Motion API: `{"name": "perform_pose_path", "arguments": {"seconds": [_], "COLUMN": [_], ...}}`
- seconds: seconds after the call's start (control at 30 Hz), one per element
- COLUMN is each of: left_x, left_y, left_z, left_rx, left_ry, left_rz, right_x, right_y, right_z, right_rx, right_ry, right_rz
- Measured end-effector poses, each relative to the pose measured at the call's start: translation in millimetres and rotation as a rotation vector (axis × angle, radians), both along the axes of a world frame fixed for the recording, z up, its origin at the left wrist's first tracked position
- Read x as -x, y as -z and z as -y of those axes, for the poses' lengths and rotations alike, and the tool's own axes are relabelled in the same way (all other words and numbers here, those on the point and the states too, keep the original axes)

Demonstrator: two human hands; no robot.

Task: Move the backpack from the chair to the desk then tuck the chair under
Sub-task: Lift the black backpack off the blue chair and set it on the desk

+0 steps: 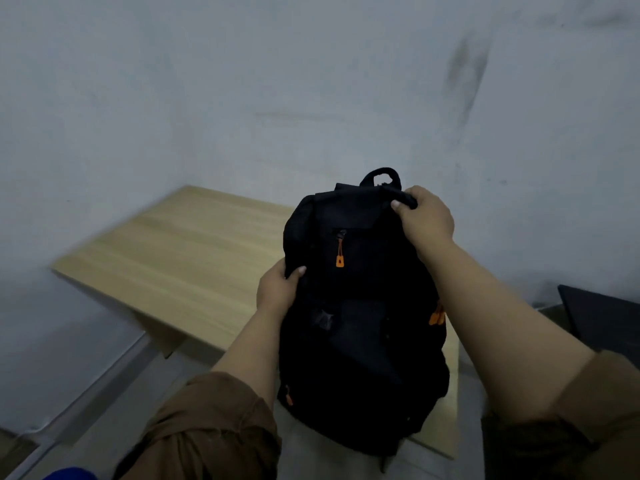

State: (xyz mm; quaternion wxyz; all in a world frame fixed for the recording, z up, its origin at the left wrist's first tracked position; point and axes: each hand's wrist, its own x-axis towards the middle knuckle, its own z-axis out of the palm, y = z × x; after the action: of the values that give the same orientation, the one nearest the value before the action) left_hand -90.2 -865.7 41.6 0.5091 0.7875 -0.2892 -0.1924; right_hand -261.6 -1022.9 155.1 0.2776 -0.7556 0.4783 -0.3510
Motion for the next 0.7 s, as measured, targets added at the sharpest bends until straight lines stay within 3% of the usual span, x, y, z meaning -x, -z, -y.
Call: {"name": "perform_pose_path", "arguments": {"seconds": [0.27, 0.47, 0.7], "left_x": [-7.7, -22.0, -21.4], "left_y": [34.4, 74.8, 102.6], "left_z": [113.7, 135.1, 150.8], "left_rx": [-0.183, -0.582, -0.632], "left_ry": [-0.121, -0.003, -0.019], "left_rz": [0.023, 0.029, 0.073], "right_x": [10.9, 20.5, 21.9], "right_y": [78.5, 131.2, 189.2], "right_z": [110.0, 130.9, 132.3], "right_rx": [-0.328, -0.609, -0.544], "right_ry": [-0.011, -0.007, 0.009], "right_rz": [-0.140, -0.079, -0.066]}}
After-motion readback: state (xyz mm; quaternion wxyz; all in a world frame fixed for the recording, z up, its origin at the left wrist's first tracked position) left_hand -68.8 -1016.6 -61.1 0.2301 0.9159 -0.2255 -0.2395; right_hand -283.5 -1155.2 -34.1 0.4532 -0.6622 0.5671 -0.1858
